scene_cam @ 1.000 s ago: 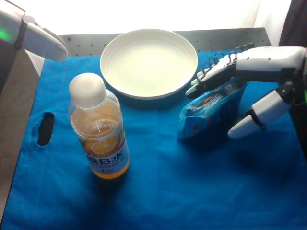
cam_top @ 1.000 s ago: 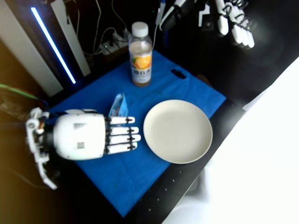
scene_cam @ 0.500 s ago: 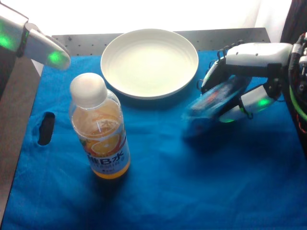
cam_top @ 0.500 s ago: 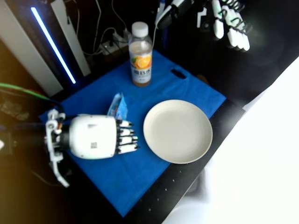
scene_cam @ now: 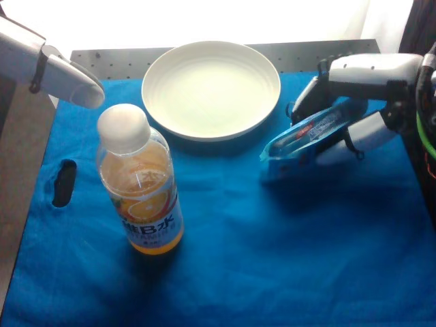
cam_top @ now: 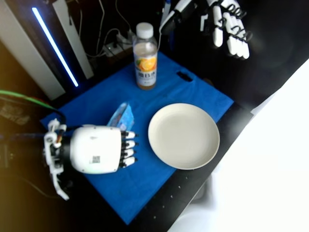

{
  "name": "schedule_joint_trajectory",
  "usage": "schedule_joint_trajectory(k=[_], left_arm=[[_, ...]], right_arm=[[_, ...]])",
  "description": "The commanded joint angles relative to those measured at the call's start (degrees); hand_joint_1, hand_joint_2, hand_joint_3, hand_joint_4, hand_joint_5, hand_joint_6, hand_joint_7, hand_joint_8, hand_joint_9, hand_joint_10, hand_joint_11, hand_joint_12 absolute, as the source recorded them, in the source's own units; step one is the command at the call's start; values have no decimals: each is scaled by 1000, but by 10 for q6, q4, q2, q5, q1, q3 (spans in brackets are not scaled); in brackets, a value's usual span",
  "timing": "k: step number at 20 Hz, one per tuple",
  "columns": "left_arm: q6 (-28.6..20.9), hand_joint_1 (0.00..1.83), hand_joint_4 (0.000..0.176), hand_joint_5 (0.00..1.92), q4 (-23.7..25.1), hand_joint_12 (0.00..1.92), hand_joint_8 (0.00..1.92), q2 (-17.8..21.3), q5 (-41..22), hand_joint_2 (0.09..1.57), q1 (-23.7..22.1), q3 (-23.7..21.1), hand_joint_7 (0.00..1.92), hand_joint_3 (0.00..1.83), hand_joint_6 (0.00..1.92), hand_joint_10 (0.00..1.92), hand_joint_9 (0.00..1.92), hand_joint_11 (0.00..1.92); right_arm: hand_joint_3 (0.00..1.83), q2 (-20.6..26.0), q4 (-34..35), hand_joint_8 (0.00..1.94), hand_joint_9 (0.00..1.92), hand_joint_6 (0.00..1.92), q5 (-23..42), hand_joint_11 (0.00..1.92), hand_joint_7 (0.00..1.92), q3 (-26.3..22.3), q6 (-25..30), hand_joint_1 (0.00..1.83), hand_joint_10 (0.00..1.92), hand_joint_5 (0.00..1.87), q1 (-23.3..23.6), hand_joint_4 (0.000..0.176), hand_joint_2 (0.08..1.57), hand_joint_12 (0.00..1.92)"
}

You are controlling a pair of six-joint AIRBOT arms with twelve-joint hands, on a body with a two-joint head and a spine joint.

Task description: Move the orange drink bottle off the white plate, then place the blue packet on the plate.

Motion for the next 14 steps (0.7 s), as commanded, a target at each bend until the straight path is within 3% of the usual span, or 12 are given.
schedule_joint_trajectory(k=[1,2,3,4,5,6,8,9,11,12,13,14], left_arm=[[-2,745,176,0,-27,0,0,-1,-42,562,-5,2,0,8,0,0,0,0],[-2,749,176,0,-27,0,0,-1,-41,556,-3,2,0,4,0,0,0,0],[-2,750,176,0,-28,0,0,-1,-41,556,-1,2,0,5,0,0,0,0],[-2,749,176,0,-31,0,0,-1,-42,551,3,3,0,2,0,0,0,0],[-2,749,176,0,-31,0,0,-1,-42,551,4,3,0,2,0,0,0,0],[-2,742,176,0,-31,0,0,-1,-42,555,5,3,0,3,0,0,0,0],[-2,736,176,0,-31,0,0,-3,-42,569,5,3,0,9,0,0,0,0],[-2,737,176,0,-31,0,0,-4,-42,574,5,4,0,11,0,0,0,0],[-1,735,176,0,-31,0,0,-6,-43,584,5,5,0,14,0,0,0,0],[-1,738,176,0,-31,0,0,-7,-42,588,7,6,0,15,0,0,0,0],[-1,736,176,0,-31,0,0,-8,-42,586,7,6,0,13,0,0,0,0],[-1,712,176,0,-31,0,0,-9,-43,590,8,7,0,14,0,0,0,0]], right_arm=[[0,2,38,1345,814,645,51,681,922,-1,4,1256,1477,1017,17,0,1136,1805],[1,7,38,1440,758,660,54,676,861,-4,4,1246,1696,1005,24,0,1155,1898],[0,11,37,1506,757,838,57,733,810,-7,4,1185,1850,1022,33,0,1107,1916],[0,15,33,1841,918,918,59,937,865,-9,4,1164,1918,1005,45,0,1105,1921],[0,17,32,1841,918,918,61,937,865,-9,4,1164,1918,1005,50,0,1105,1921],[0,19,30,1595,875,935,61,877,883,-9,4,1163,1898,996,58,0,1109,1921],[0,20,26,1581,832,929,61,875,845,-9,4,1164,1920,999,71,0,1107,1921],[0,20,25,1611,837,866,62,881,850,-9,4,1172,1921,1038,77,0,1090,1921],[0,20,16,1866,846,783,62,938,767,-6,4,1188,1921,1088,94,0,1067,1921],[26,16,8,1323,756,994,61,734,879,-1,4,1234,1836,946,109,0,1118,1921],[8,12,5,1489,765,958,61,749,855,2,4,1178,1893,980,114,0,1112,1921],[3,3,0,1415,810,794,61,756,896,8,4,1235,1784,950,121,0,1147,1921]])
